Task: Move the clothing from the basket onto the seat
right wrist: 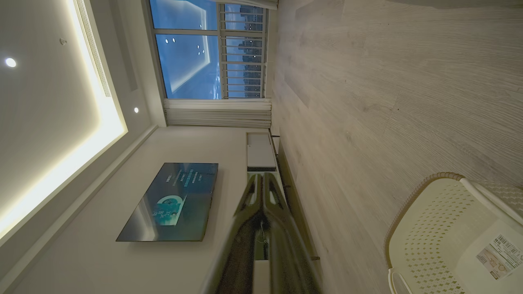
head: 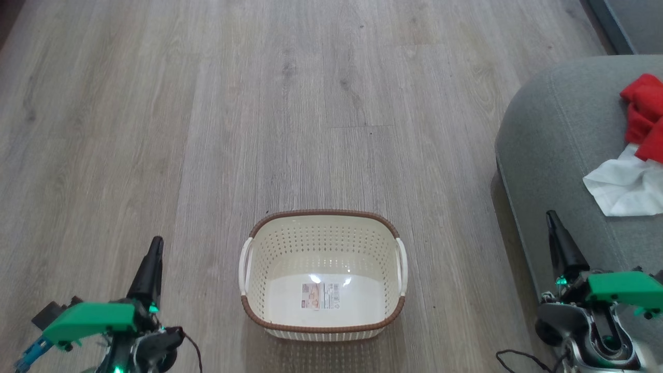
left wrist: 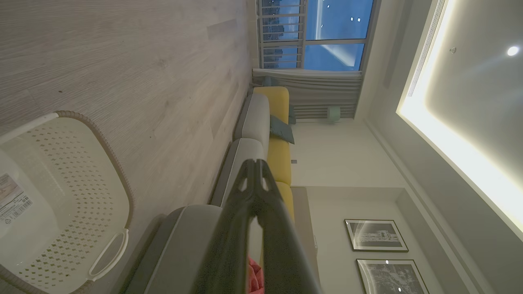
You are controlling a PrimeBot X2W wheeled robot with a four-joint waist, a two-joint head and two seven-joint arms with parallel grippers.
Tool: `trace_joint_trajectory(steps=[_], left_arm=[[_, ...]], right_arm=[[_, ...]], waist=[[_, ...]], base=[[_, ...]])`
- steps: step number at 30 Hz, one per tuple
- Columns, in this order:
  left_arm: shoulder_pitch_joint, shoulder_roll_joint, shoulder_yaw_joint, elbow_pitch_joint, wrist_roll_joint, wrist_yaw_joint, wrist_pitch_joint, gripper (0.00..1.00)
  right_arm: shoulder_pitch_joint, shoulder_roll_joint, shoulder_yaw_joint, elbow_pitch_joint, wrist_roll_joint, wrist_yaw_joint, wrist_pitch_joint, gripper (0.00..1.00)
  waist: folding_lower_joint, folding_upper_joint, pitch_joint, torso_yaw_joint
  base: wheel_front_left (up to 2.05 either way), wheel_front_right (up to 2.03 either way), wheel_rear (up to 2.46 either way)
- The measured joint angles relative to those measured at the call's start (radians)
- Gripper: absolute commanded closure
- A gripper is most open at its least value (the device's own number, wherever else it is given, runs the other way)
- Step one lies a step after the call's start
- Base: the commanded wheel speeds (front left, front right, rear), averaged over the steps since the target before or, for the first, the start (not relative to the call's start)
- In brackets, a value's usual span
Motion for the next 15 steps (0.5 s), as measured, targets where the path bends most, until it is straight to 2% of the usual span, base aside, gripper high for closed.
trace_joint_trajectory(steps=[15], left_arm=[[0.0, 0.0, 0.0, 0.0, 0.0, 0.0, 0.0, 1.0]], right_arm=[[0.0, 0.0, 0.0, 0.0, 0.0, 0.0, 0.0, 1.0]], waist=[[0.0, 0.0, 0.0, 0.0]], base=[[0.0, 0.0, 0.0]])
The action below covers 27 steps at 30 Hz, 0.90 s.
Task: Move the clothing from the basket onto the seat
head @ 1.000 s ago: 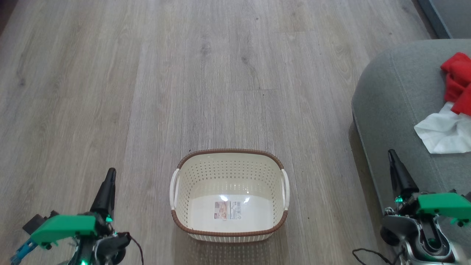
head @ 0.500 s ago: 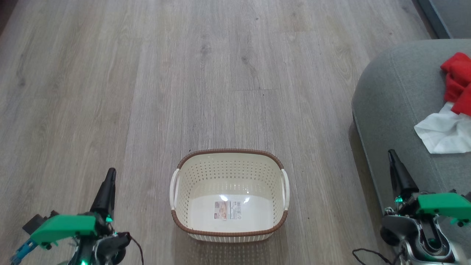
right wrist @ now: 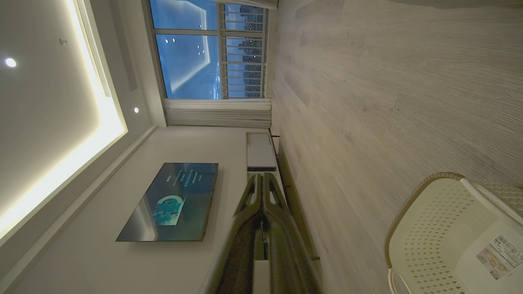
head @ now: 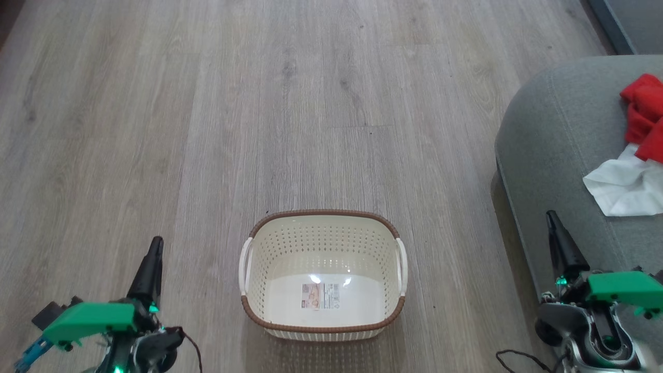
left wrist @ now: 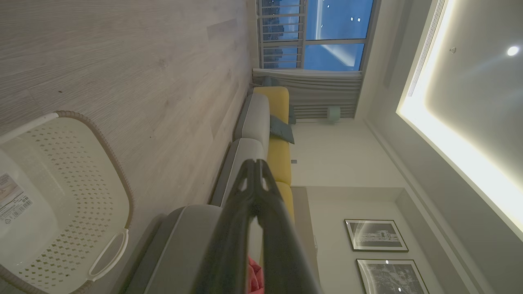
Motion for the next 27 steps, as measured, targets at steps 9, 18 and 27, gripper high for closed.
trace_joint_trajectory(steps=[9, 18, 27], left_arm=[[0.0, 0.0, 0.0, 0.0, 0.0, 0.0, 0.0, 1.0], [0.0, 0.0, 0.0, 0.0, 0.0, 0.0, 0.0, 1.0], [0.0, 0.0, 0.0, 0.0, 0.0, 0.0, 0.0, 1.0]], right_arm=[[0.0, 0.0, 0.0, 0.0, 0.0, 0.0, 0.0, 1.0], [0.0, 0.0, 0.0, 0.0, 0.0, 0.0, 0.0, 1.0], [0.0, 0.0, 0.0, 0.0, 0.0, 0.0, 0.0, 1.0]], waist=[[0.0, 0.0, 0.0, 0.0], [0.0, 0.0, 0.0, 0.0], [0.0, 0.0, 0.0, 0.0]], base=[[0.0, 0.0, 0.0], [0.0, 0.0, 0.0], [0.0, 0.0, 0.0]])
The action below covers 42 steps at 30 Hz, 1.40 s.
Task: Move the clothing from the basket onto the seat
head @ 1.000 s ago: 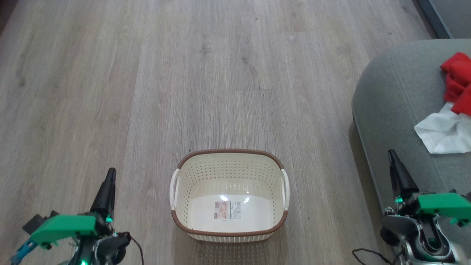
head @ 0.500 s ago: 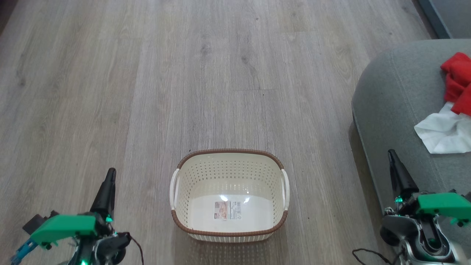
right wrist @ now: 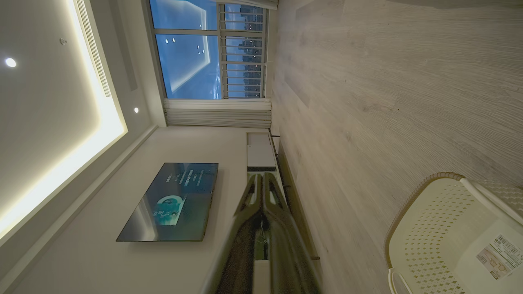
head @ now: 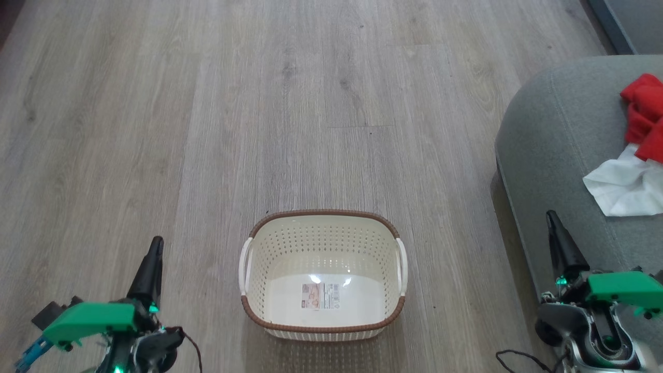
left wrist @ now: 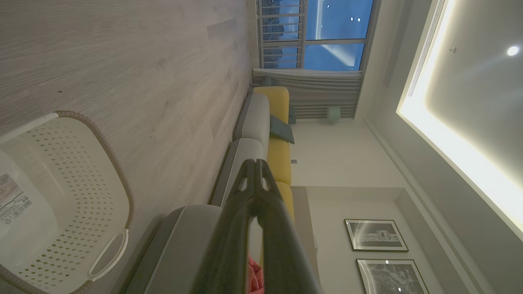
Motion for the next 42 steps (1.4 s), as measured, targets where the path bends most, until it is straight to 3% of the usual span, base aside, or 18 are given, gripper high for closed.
trace_joint_trajectory(steps=[42], left_arm=[[0.0, 0.0, 0.0, 0.0, 0.0, 0.0, 0.0, 1.0]], right_arm=[[0.0, 0.0, 0.0, 0.0, 0.0, 0.0, 0.0, 1.0]], waist=[[0.0, 0.0, 0.0, 0.0]], base=[[0.0, 0.0, 0.0]])
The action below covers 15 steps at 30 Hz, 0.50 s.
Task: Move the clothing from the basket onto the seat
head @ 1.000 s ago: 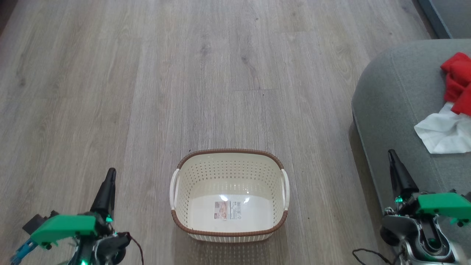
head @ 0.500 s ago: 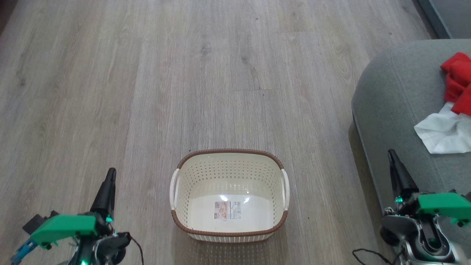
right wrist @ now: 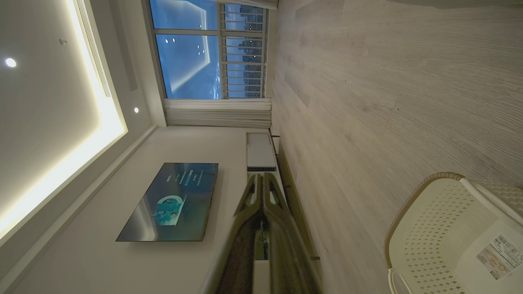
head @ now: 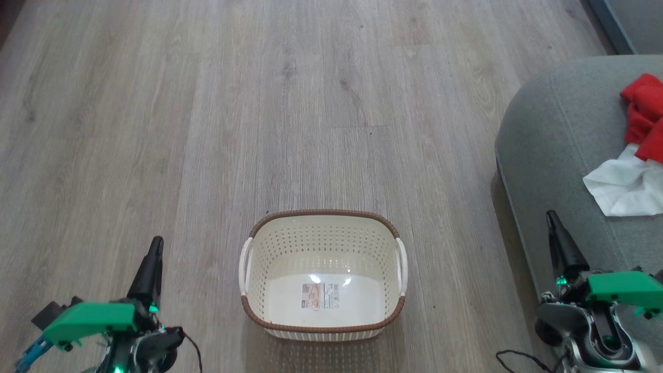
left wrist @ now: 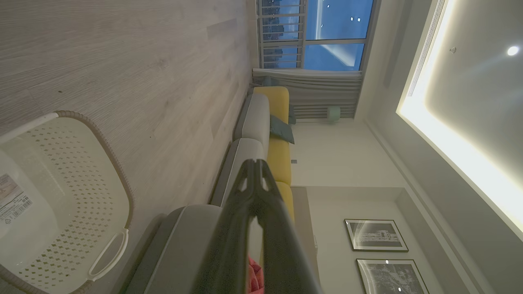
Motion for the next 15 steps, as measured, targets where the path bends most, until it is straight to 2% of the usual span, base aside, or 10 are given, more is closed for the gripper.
trace_joint_trajectory(steps=[15], left_arm=[[0.0, 0.0, 0.0, 0.0, 0.0, 0.0, 0.0, 1.0]], right_arm=[[0.0, 0.0, 0.0, 0.0, 0.0, 0.0, 0.0, 1.0]], waist=[[0.0, 0.0, 0.0, 0.0]], base=[[0.0, 0.0, 0.0]])
